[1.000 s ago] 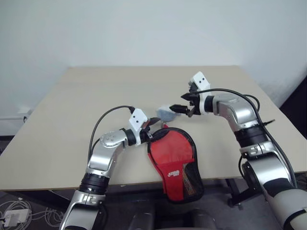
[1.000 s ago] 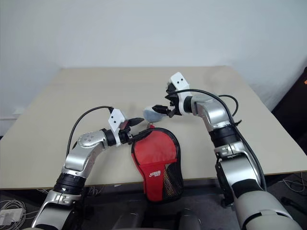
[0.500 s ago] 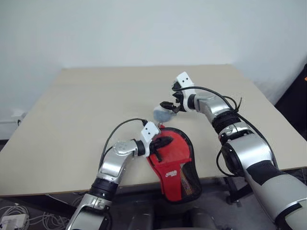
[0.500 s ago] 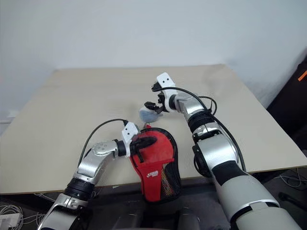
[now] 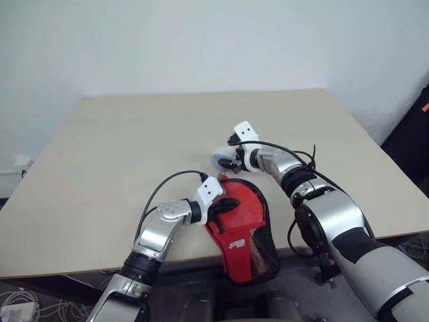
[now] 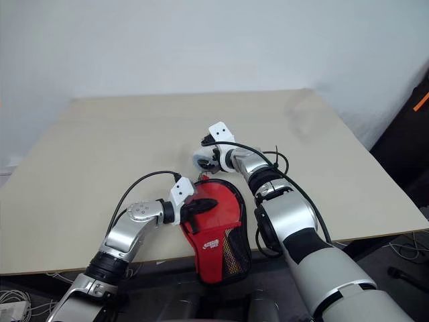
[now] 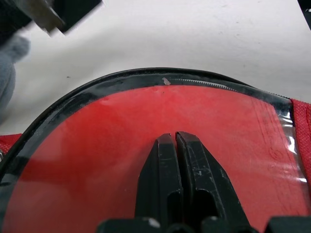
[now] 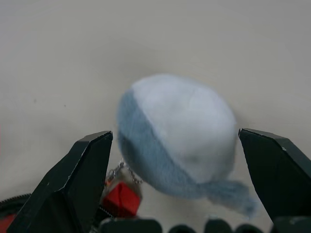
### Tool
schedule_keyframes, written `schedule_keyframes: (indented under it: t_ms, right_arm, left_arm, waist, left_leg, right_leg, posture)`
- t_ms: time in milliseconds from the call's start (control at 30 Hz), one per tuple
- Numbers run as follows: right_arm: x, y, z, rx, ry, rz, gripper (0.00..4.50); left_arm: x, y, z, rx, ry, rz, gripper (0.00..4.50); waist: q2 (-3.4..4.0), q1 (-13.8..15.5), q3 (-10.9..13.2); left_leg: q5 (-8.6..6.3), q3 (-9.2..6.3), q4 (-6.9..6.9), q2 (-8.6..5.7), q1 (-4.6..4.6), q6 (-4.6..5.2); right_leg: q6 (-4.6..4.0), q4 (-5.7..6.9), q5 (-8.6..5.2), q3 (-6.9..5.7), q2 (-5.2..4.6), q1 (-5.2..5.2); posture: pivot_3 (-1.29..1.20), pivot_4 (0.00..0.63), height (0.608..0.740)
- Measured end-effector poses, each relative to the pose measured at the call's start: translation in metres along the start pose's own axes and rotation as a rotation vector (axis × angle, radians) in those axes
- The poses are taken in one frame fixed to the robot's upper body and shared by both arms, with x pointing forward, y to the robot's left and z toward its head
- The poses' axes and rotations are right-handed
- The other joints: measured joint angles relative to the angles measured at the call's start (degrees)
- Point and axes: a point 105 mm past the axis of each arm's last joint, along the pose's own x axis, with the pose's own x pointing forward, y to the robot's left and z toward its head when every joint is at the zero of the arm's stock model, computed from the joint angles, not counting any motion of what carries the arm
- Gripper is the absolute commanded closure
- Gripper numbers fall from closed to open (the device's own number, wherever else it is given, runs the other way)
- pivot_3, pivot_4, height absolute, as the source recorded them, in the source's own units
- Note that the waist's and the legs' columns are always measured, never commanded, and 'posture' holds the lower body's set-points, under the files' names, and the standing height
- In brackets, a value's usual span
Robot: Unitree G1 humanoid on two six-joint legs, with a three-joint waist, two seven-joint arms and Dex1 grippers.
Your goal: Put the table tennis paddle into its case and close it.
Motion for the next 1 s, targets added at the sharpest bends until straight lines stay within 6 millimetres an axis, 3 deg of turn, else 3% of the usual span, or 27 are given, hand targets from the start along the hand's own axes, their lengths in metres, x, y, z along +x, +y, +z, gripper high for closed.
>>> schedule_keyframes:
  t_ms: [167,267,667,1000]
  right_arm:
    - [0.003,0.002,-0.012,0.022,0.019,-0.015,0.0]
    - [0.003,0.002,-0.015,0.028,0.027,-0.019,0.53]
    - [0.006,0.006,-0.013,0.044,0.009,-0.023,4.43]
    - [0.006,0.005,-0.01,-0.015,0.003,-0.024,4.47]
  left_arm:
    - [-0.006,0.002,-0.003,0.014,0.023,0.0,4.47]
    - [-0.007,0.003,-0.004,0.022,0.03,-0.002,4.5]
    - [-0.005,0.003,-0.005,0.023,0.036,-0.022,4.5]
    - [-0.006,0.004,-0.006,0.023,0.04,-0.029,4.5]
  waist:
    - [0.01,-0.6,0.0]
    - [0.02,-0.6,0.0]
    - [0.03,-0.6,0.0]
    - [0.03,-0.6,0.0]
  left_leg:
    - [0.04,0.01,-0.11,0.0,0.05,-0.07]
    - [0.07,0.02,-0.15,0.02,0.09,-0.11]
    - [0.07,0.02,-0.17,0.02,0.25,-0.12]
    - [0.07,0.02,-0.17,0.02,0.26,-0.12]
  right_leg:
    - [-0.01,0.02,0.0,0.01,0.03,-0.01]
    - [-0.01,0.03,0.0,0.03,0.05,0.0]
    - [-0.01,0.03,0.0,0.04,0.05,0.12]
    - [-0.01,0.03,0.0,0.04,0.05,0.14]
  posture:
    - [0.0,0.0,0.706]
    - [0.0,0.0,0.706]
    - [0.0,0.0,0.706]
    - [0.0,0.0,0.706]
